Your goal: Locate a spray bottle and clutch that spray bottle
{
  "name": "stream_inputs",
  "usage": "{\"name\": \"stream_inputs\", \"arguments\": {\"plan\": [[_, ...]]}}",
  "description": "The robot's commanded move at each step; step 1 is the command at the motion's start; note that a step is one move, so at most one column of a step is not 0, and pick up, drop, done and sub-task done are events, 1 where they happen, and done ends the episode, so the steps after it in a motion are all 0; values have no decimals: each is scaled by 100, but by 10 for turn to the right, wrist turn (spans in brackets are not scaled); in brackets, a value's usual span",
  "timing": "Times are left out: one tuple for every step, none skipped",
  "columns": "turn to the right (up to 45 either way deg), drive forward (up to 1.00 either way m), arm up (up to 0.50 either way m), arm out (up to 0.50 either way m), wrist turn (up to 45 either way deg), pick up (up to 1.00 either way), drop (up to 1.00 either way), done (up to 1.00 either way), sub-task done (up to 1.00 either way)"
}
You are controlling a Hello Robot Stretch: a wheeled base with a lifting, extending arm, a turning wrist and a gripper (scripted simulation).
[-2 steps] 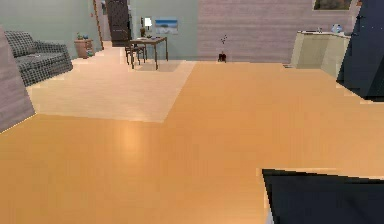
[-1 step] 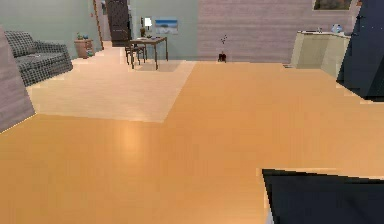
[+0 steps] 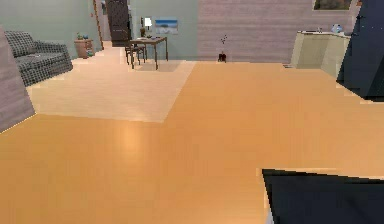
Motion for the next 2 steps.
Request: {"name": "stream_inputs", "arguments": {"plan": [[0, 0, 0, 0, 450, 0, 0, 0, 0], [0, 0, 0, 0, 390, 0, 0, 0, 0]]}}
